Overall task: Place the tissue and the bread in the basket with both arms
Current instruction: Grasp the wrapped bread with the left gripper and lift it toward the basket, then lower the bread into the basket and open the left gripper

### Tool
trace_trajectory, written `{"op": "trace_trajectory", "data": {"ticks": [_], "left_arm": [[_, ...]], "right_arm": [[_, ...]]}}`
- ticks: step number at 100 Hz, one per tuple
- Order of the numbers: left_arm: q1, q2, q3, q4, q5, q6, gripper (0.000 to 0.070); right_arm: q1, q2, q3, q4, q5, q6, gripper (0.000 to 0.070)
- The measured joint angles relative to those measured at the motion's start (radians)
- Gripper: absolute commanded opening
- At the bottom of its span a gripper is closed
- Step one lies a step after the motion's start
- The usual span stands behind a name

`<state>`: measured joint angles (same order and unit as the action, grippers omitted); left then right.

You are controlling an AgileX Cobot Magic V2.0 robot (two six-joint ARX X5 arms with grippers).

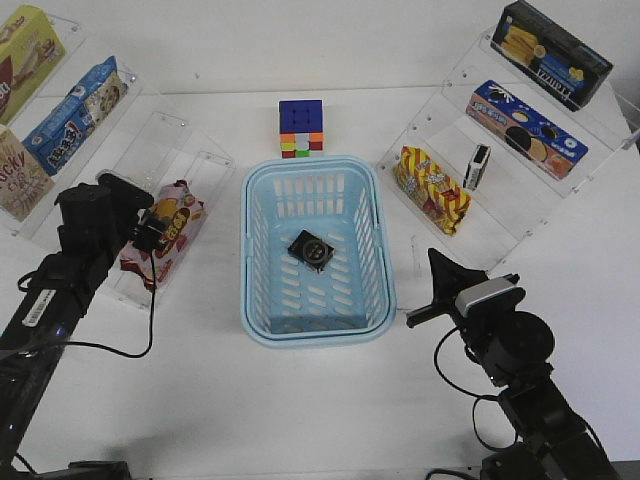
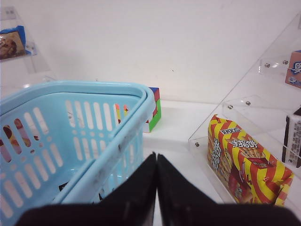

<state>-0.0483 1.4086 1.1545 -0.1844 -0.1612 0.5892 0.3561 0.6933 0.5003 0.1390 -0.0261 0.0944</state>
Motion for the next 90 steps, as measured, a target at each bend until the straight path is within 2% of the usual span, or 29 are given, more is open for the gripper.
{"op": "trace_trajectory", "data": {"ticks": [24,34,43,64,69,75,79,90], "left_arm": [[-0.020,-0.032,0.001,0.002,-0.068,0.000,0.0000],[-0.063,-0.105,0.005,-0.005,-0.029,-0.017,0.0000],[-0.111,-0.186,0.039,-0.004,0.097,-0.087,0.0000],[-0.216,-0.304,0.081,0.094,0.569,-0.359,0.0001],[-0.256,-0.297,0.081,0.097,0.628,-0.405,0.0001],[-0.309,-0.271,0.081,0.084,0.639,-0.437,0.0012],[-0.340,-0.247,0.080,0.066,0.640,-0.452,0.0090],[-0.405,-0.183,0.069,0.030,0.639,-0.473,0.0495]], "right_arm": [[0.000,0.000,0.000,0.000,0.000,0.000,0.0000],[0.000,0.000,0.000,0.000,0.000,0.000,0.0000],[0.000,0.000,0.000,0.000,0.000,0.000,0.0000],[0.000,0.000,0.000,0.000,0.000,0.000,0.0000],[0.000,0.000,0.000,0.000,0.000,0.000,0.0000],[0.000,0.000,0.000,0.000,0.000,0.001,0.0000],[0.000,0.000,0.000,0.000,0.000,0.001,0.0000],[0.000,0.000,0.000,0.000,0.000,0.002,0.0000]]}}
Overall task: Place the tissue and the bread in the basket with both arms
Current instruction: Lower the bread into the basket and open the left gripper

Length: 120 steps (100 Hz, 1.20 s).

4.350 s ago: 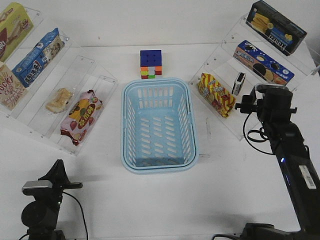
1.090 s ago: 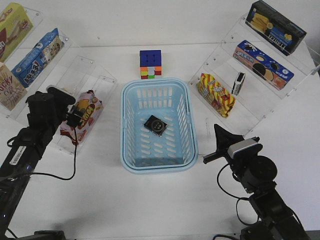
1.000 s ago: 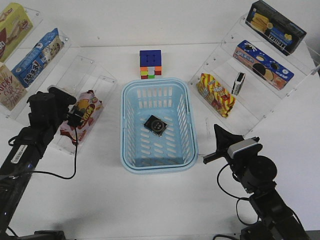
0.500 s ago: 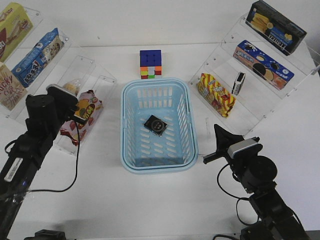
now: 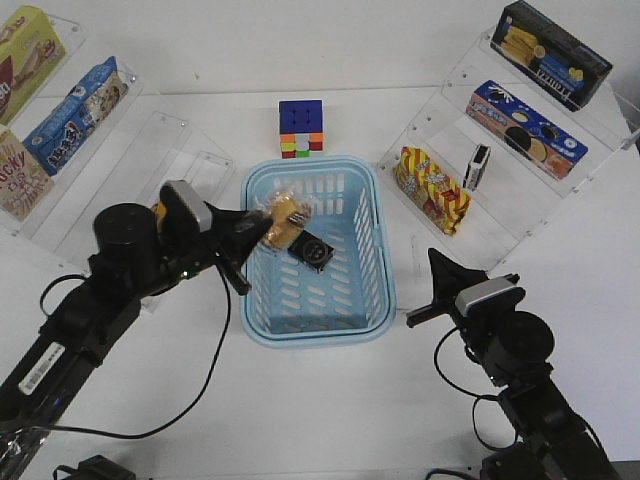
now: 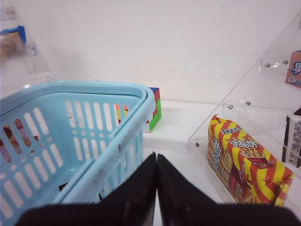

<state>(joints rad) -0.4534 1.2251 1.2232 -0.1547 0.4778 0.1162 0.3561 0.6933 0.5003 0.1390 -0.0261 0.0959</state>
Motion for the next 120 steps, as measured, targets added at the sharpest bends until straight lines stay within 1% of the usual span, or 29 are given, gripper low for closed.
{"op": "trace_trajectory", "data": {"ticks": [2,4,13,24,28,31,34,39,43,45,53,62,68,73,79,94,99,105,120], "left_arm": [[-0.009,0.010,0.000,-0.002,0.000,-0.001,0.0536],[-0.017,0.018,0.000,-0.002,0.000,-0.002,0.0550],[-0.041,0.028,0.000,-0.002,0.000,-0.003,0.0543],[-0.038,0.010,0.000,0.005,-0.011,-0.003,0.0493],[-0.029,-0.006,0.000,0.000,-0.036,-0.003,0.0428],[-0.020,-0.023,0.000,-0.006,-0.063,-0.003,0.0348],[-0.011,-0.043,0.000,-0.016,-0.092,-0.003,0.0231],[0.003,-0.086,0.000,-0.034,-0.154,-0.003,0.0002],[0.015,-0.125,0.000,-0.053,-0.209,-0.003,0.0010],[0.020,-0.145,0.000,-0.066,-0.238,-0.003,0.0000],[0.042,-0.221,0.000,-0.134,-0.344,-0.004,0.0000],[0.071,-0.291,0.001,-0.260,-0.452,-0.005,0.0000],[0.097,-0.330,-0.004,-0.354,-0.498,-0.013,0.0001],[0.121,-0.373,-0.043,-0.373,-0.506,-0.027,0.0000],[0.148,-0.443,-0.129,-0.342,-0.509,-0.046,0.0000],[0.177,-0.640,-0.426,-0.131,-0.510,-0.098,0.0001],[0.179,-0.690,-0.501,-0.082,-0.509,-0.114,0.0001],[0.179,-0.721,-0.539,-0.095,-0.509,-0.129,0.0001],[0.180,-0.756,-0.540,-0.154,-0.509,-0.139,0.0001]], "right_arm": [[0.000,0.000,0.000,0.000,0.000,0.000,0.0000],[0.000,0.000,0.000,0.000,0.000,0.000,0.0000],[0.000,0.000,0.000,0.000,0.000,0.002,0.0000],[0.000,0.000,0.000,0.000,0.000,0.005,0.0000],[0.000,0.000,0.000,0.000,0.000,0.005,0.0000],[0.000,0.000,0.000,0.000,0.000,0.005,0.0000],[0.000,0.000,0.000,0.000,0.000,0.005,0.0000],[0.000,0.000,0.000,0.000,0.000,0.005,0.0000],[0.000,0.000,0.000,0.000,0.001,0.005,0.0000],[0.000,0.000,0.000,0.000,0.000,0.005,0.0000],[0.000,0.000,0.000,0.000,0.000,0.005,0.0000],[0.000,0.000,0.000,0.000,0.000,0.005,0.0000],[0.000,0.000,0.000,0.000,0.000,0.005,0.0000],[0.000,0.000,0.000,0.000,0.000,0.005,0.0000],[0.000,0.000,0.000,0.000,0.000,0.005,0.0000],[0.000,0.000,0.000,0.001,0.000,0.005,0.0000],[0.000,0.000,0.000,0.003,0.000,0.006,0.0000],[0.000,0.000,0.000,0.009,0.000,0.005,0.0000],[0.000,0.000,0.000,0.025,0.000,0.005,0.0000]]}}
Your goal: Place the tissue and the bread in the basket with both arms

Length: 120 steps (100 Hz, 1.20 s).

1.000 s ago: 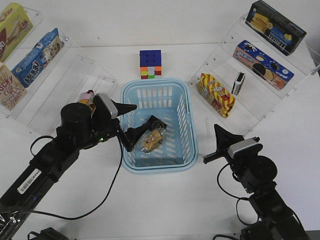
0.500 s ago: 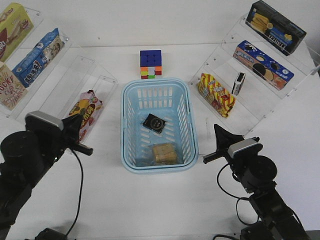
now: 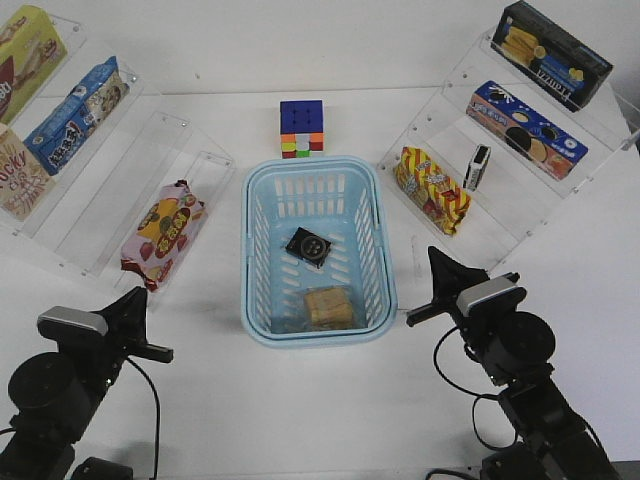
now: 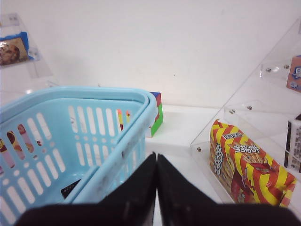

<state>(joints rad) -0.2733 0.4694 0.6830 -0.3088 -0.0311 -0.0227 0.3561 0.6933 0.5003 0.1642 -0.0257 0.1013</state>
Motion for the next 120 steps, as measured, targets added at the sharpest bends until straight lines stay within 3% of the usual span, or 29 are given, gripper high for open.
{"op": "trace_trajectory", "data": {"ticks": [36,63,87,120], "left_arm": [[0.000,-0.101,-0.003,0.015,-0.027,0.009,0.0001],[0.134,-0.297,-0.340,0.303,-0.040,0.024,0.0001],[0.246,-0.431,-0.581,0.294,-0.010,-0.006,0.0001],[0.282,-0.465,-0.649,0.312,0.013,-0.017,0.0001]], "right_arm": [[0.000,0.000,0.000,0.004,0.000,0.000,0.0000],[0.000,0.000,0.000,0.005,0.000,0.000,0.0000],[0.000,0.000,0.000,0.005,0.000,0.000,0.0000],[0.000,0.000,0.000,0.005,0.000,0.000,0.0000]]}}
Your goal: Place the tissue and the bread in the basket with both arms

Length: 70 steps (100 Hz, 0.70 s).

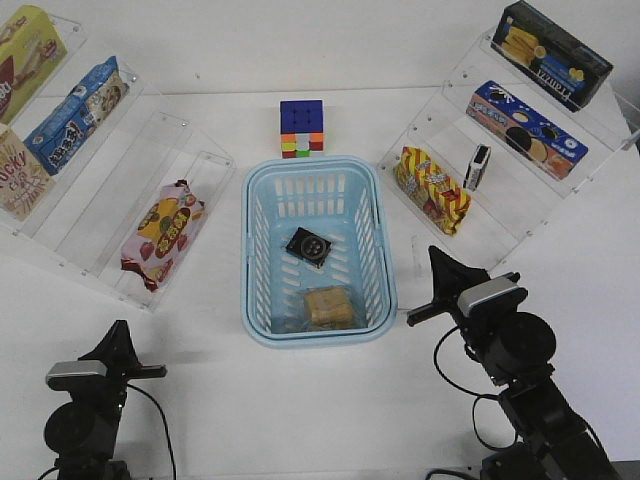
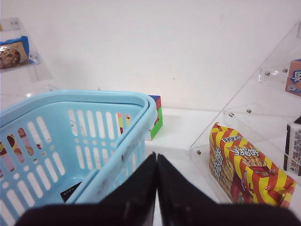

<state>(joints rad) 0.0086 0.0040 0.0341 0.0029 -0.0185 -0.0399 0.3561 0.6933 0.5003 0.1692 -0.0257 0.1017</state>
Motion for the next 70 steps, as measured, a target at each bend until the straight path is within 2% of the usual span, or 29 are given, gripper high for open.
{"op": "trace_trajectory", "data": {"ticks": [70], "left_arm": [[0.000,0.002,0.000,-0.011,0.000,0.004,0.0001]], "right_arm": [[0.000,0.000,0.000,0.000,0.000,0.000,0.0000]]}}
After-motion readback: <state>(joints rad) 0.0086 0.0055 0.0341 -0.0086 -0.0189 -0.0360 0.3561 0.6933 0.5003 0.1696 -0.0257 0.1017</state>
